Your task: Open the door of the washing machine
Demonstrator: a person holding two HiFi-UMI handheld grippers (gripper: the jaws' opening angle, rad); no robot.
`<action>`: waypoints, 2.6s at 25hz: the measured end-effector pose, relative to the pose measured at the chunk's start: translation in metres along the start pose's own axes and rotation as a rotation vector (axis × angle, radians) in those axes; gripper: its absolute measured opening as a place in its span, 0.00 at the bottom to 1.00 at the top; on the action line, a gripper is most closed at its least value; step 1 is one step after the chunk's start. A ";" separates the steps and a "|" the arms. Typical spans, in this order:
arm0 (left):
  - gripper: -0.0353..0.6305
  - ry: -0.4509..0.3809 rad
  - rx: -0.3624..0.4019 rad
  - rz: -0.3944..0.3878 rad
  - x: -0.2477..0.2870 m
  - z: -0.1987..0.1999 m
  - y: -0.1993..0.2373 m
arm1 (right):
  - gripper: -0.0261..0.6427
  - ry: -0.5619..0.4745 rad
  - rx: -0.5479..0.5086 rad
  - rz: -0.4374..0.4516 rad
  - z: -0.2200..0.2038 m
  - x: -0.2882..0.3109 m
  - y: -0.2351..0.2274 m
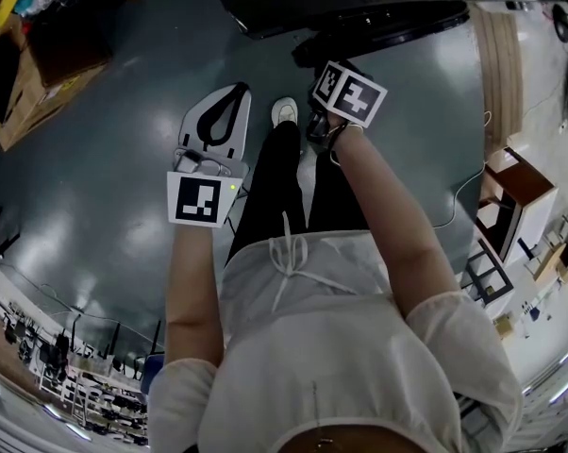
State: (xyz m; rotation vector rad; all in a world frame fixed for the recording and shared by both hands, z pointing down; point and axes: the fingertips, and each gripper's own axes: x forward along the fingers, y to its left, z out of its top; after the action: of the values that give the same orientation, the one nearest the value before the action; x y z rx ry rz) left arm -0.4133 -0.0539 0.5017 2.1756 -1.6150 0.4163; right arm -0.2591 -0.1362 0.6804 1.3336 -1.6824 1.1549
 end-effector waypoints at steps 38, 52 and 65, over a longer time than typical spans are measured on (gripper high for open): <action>0.09 -0.059 -0.001 0.073 0.003 -0.026 -0.303 | 0.18 0.074 -0.288 0.044 -0.093 -0.109 -0.282; 0.09 -0.095 0.038 -0.061 0.090 0.002 -0.407 | 0.15 0.006 -0.280 -0.048 -0.049 -0.136 -0.431; 0.09 -0.019 0.120 -0.198 0.180 0.005 -0.503 | 0.17 -0.077 -0.266 -0.052 0.000 -0.138 -0.551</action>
State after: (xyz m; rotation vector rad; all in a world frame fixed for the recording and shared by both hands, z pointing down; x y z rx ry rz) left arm 0.1202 -0.0792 0.5107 2.4085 -1.3987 0.4437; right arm 0.3093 -0.1294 0.6776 1.2582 -1.7749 0.8260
